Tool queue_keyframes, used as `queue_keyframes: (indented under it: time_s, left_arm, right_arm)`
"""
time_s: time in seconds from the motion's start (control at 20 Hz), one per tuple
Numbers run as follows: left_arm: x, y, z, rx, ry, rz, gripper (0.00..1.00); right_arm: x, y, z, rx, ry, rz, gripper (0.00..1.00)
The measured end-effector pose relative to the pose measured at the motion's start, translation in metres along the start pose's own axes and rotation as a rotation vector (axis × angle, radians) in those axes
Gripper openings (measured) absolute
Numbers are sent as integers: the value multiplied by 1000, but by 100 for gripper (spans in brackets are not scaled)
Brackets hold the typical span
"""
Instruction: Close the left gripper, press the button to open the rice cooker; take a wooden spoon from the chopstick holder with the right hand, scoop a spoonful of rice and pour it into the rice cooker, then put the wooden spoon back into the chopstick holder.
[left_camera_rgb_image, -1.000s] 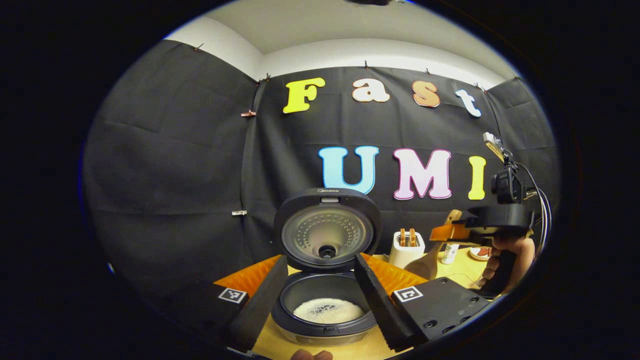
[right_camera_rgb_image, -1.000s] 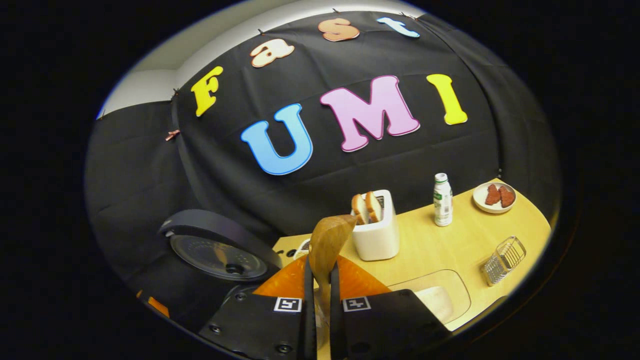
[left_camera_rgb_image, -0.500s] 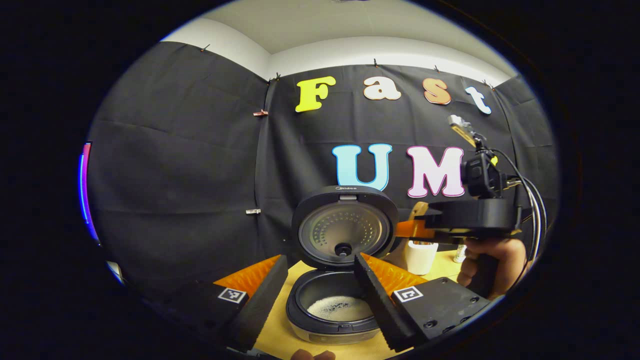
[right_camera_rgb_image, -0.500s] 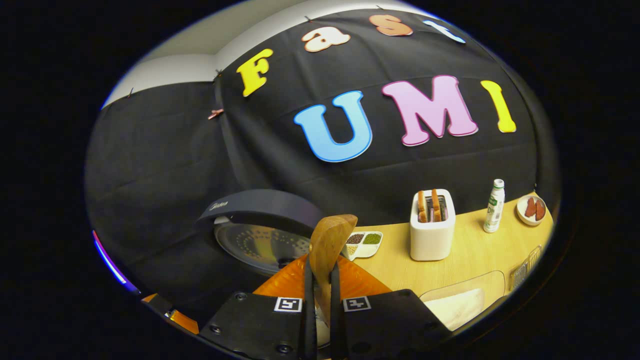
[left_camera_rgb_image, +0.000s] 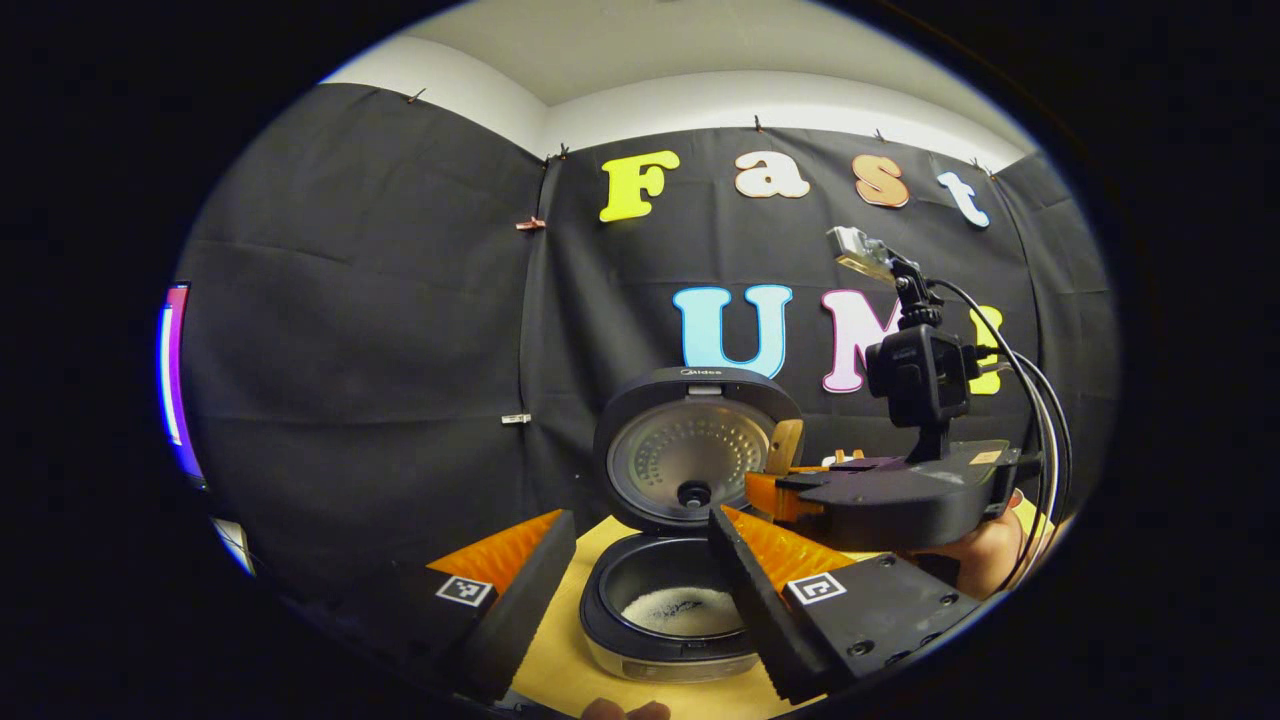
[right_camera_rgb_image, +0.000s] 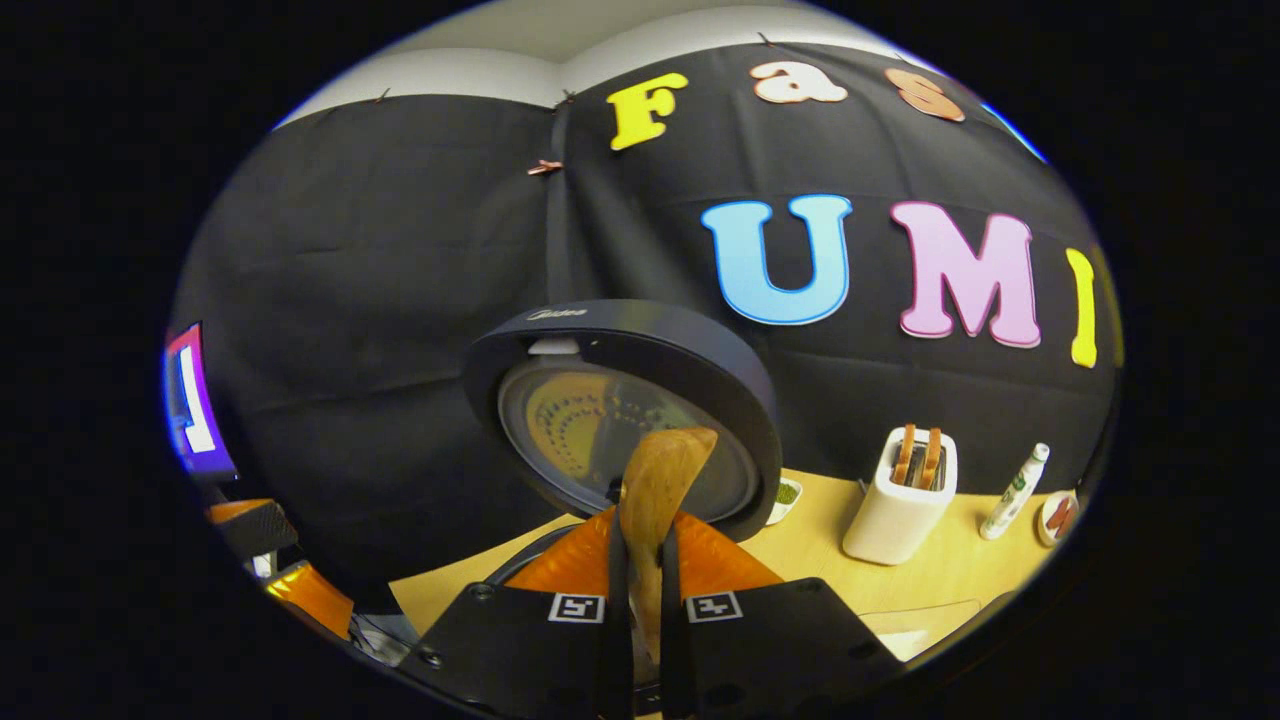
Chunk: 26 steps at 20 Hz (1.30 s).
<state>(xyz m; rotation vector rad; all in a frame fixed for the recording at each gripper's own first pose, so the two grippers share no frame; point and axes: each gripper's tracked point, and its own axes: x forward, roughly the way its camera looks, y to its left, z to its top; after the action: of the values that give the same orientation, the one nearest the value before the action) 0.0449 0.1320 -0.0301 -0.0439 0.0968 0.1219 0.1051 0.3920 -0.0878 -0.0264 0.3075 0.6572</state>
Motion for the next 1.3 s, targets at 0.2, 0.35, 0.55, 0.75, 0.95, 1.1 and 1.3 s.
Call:
queue_keyframes:
  time_s: [0.2,0.35,0.55,0.75,0.95,1.1,1.3]
  left_arm:
    - [0,0,1,6,-2,8,91]
    - [-1,1,1,1,-1,11,90]
    - [-1,0,0,-1,2,16,90]
    - [-3,-2,1,-5,8,26,90]
    - [-3,-15,-3,-39,34,18,90]
    - [2,-31,-7,-38,49,10,89]
    - [4,-61,-1,-29,41,-21,94]
  right_arm:
    - [-4,12,0,-157,-26,41,15]
    - [-3,12,2,-187,-46,45,15]
    - [-2,1,5,-112,-45,27,15]
    - [-7,-17,12,3,-46,-6,15]
    - [-29,-55,17,45,-66,-78,15]
    - [-55,-101,15,49,-67,-155,15]
    - [-103,-191,-1,78,-42,-333,15]
